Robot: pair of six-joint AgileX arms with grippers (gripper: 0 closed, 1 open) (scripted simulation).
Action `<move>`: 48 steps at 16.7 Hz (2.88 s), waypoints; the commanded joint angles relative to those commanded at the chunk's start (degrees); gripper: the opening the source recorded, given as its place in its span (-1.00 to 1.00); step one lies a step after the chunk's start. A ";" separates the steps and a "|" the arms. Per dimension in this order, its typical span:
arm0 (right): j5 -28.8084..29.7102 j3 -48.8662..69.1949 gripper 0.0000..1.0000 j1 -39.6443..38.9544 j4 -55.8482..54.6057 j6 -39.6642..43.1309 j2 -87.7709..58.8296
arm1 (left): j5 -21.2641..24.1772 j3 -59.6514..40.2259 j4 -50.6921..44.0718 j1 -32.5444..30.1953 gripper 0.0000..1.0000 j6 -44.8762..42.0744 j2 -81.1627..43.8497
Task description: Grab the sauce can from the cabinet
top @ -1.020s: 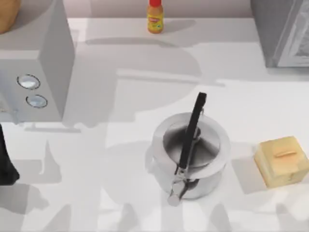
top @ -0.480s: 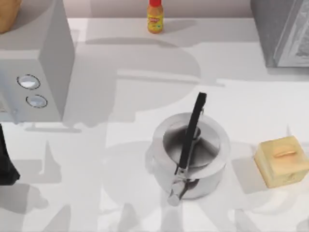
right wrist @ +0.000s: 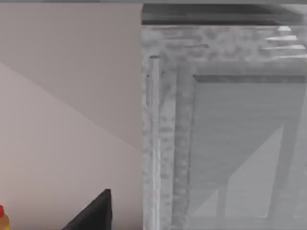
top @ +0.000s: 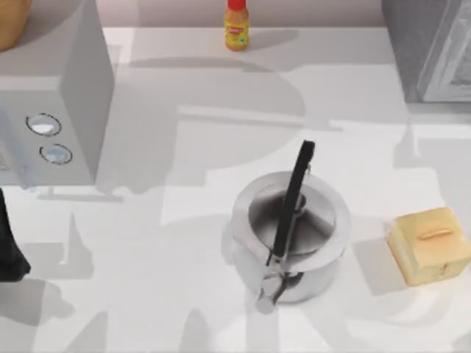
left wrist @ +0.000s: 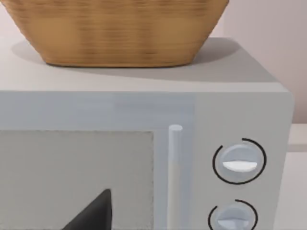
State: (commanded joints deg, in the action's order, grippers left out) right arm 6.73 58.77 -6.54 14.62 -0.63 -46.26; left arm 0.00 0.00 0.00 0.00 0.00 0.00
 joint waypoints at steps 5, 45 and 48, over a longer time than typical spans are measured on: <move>2.72 24.99 1.00 -2.45 5.86 -0.11 -18.22 | 0.00 0.00 0.00 0.00 1.00 0.00 0.00; 11.70 52.43 0.40 -10.32 5.97 -0.17 -44.26 | 0.00 0.00 0.00 0.00 1.00 0.00 0.00; 11.70 52.43 -0.06 -10.32 5.97 -0.17 -44.26 | 0.00 0.00 0.00 0.00 1.00 0.00 0.00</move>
State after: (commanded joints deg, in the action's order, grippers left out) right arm 18.43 111.20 -16.86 20.59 -0.80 -90.53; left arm 0.00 0.00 0.00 0.00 0.00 0.00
